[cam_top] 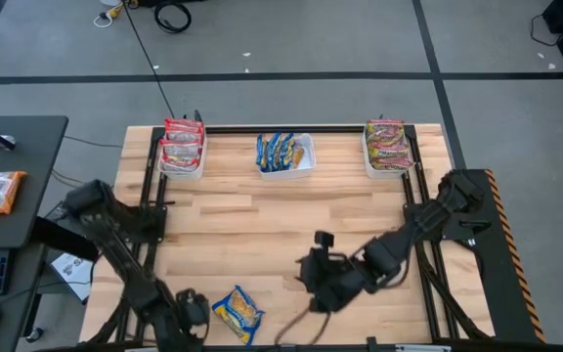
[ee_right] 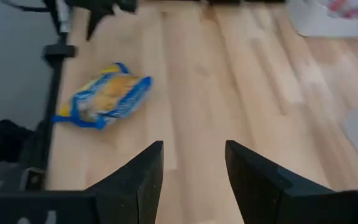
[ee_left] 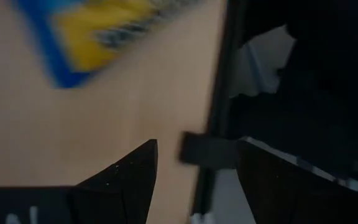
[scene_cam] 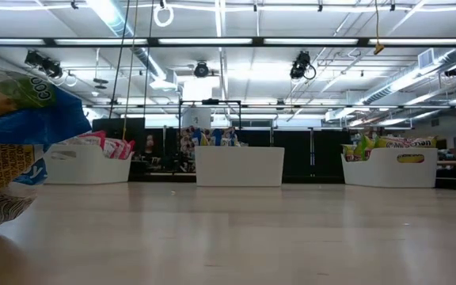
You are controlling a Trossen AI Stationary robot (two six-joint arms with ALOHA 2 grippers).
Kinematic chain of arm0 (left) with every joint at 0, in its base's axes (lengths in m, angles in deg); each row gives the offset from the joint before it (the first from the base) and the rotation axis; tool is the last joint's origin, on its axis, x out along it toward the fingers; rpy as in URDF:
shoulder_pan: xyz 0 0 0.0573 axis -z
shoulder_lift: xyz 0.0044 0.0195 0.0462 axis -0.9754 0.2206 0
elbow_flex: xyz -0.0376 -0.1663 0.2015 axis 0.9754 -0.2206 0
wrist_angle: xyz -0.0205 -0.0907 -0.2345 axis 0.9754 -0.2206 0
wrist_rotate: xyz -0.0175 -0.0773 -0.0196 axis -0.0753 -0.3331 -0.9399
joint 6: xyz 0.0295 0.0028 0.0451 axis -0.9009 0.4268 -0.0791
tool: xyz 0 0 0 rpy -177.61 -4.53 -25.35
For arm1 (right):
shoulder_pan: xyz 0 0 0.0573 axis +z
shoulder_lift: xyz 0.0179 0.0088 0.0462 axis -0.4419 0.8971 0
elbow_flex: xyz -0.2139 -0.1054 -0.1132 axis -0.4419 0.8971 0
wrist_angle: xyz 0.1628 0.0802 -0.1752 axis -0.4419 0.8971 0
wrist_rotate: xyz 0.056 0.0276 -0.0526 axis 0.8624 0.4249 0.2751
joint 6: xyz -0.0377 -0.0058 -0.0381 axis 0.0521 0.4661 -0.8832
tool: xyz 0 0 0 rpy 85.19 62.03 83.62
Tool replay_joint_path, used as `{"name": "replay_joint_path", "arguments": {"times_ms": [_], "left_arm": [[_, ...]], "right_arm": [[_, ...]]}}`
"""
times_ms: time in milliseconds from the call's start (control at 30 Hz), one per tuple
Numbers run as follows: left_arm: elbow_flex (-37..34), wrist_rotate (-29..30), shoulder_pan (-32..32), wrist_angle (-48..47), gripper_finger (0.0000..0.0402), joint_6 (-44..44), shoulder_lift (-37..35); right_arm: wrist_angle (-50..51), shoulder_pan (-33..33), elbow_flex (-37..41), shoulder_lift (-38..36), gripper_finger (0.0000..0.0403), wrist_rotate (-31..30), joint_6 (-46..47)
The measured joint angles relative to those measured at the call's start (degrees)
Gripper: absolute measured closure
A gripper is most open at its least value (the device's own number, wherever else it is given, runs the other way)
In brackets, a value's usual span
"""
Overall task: Sort Maruchan noodles
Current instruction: Put the blue noodle pack into the middle white bin
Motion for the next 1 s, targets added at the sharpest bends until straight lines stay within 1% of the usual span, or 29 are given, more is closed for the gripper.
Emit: {"name": "replay_joint_path", "arguments": {"times_ms": [100, 167, 300, 433, 467, 500, 567, 667, 767, 833, 933, 1000], "left_arm": [[0.00, -0.30, 0.73, 8.73, 0.0182, -0.98, 5.03], [0.00, 0.18, 0.71, 12.82, 0.0182, -2.22, 7.58], [0.12, 4.06, -0.03, 13.87, 0.0182, -3.73, 10.73], [0.29, 10.18, -1.96, 14.44, 0.0182, -7.60, 12.17], [0.25, 12.83, -2.72, 14.13, 0.0182, -9.06, 12.31], [0.13, 13.88, -4.00, 14.25, 0.0182, -10.75, 12.37], [-0.05, 18.25, -6.57, 14.50, 0.0182, -15.30, 12.50], [-0.12, 20.59, -11.38, 17.21, 0.0182, -22.80, 12.64], [-0.03, 21.29, -17.33, 19.20, 0.0182, -31.52, 12.56], [-0.12, 21.92, -21.84, 23.10, 0.0182, -38.41, 12.60], [0.00, 21.48, -28.45, 30.80, 0.0182, -47.83, 12.60], [0.00, 18.75, -31.76, 35.02, 0.0182, -52.58, 12.48]], "right_arm": [[-3.64, 2.35, 0.03, 1.84, 0.0225, -0.51, -1.46], [-7.36, 2.87, -0.01, 3.51, 0.0225, 0.30, -2.52], [-12.02, 2.86, -0.01, 7.13, 0.0225, 3.41, -2.63], [-12.88, 2.38, 0.04, 9.06, 0.0225, 4.88, -2.66], [-12.88, 2.37, 0.04, 9.49, 0.0225, 4.98, -2.65], [-13.73, 2.37, 0.01, 9.70, 0.0225, 5.10, -2.74], [-13.84, 2.46, 0.01, 9.86, 0.0225, 5.06, -4.27], [-16.44, 2.58, 0.00, 9.86, 0.0225, 4.50, -8.05], [-18.24, 2.86, -0.01, 9.86, 0.0225, 2.01, -13.08], [-18.85, 2.90, -0.01, 9.84, 0.0225, 1.08, -14.60], [-18.12, 2.32, 0.26, 9.83, 0.0225, -0.99, -12.25], [-16.40, 1.34, 0.32, 9.83, 0.0225, -1.65, -8.72]]}}
